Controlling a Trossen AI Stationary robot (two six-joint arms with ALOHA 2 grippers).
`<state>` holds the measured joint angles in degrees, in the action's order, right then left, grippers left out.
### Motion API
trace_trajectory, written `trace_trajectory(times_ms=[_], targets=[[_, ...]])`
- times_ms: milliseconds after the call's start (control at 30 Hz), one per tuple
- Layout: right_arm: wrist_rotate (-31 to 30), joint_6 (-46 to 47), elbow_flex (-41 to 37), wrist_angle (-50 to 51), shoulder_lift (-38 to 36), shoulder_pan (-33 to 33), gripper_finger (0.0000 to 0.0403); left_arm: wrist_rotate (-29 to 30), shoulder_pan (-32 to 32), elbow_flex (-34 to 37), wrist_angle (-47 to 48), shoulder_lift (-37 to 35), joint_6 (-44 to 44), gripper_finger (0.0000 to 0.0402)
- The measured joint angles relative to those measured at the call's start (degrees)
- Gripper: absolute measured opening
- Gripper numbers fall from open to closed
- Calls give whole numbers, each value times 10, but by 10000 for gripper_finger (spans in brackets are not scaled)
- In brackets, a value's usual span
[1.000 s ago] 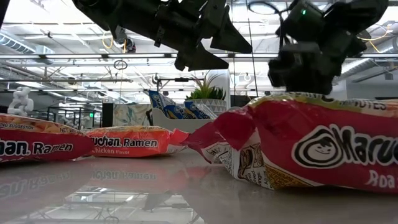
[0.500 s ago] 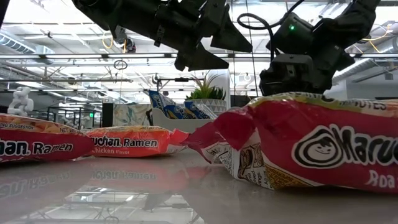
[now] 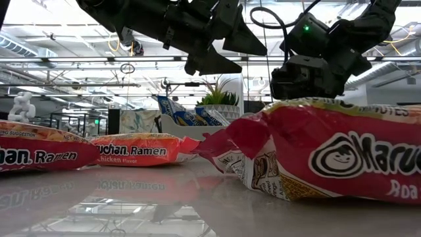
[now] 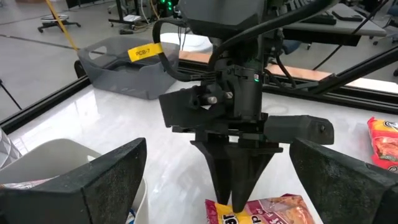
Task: Sort Maruchan noodles
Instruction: Put the right red noodle pack into the black bin
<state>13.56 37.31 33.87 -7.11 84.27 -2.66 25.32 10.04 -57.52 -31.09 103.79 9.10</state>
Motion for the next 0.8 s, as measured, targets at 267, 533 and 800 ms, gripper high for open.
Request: trace_trajectory(times_ms=[267, 533, 800], targets=[[0, -31, 0, 0, 0, 0, 21, 0, 0, 0, 0, 0, 0, 399], [1, -44, 0, -1, 0, 0, 1, 0, 0, 0, 0, 0, 0, 399], [81, -50, 0, -5, -32, 2, 1, 0, 0, 0, 5, 0, -10, 399]])
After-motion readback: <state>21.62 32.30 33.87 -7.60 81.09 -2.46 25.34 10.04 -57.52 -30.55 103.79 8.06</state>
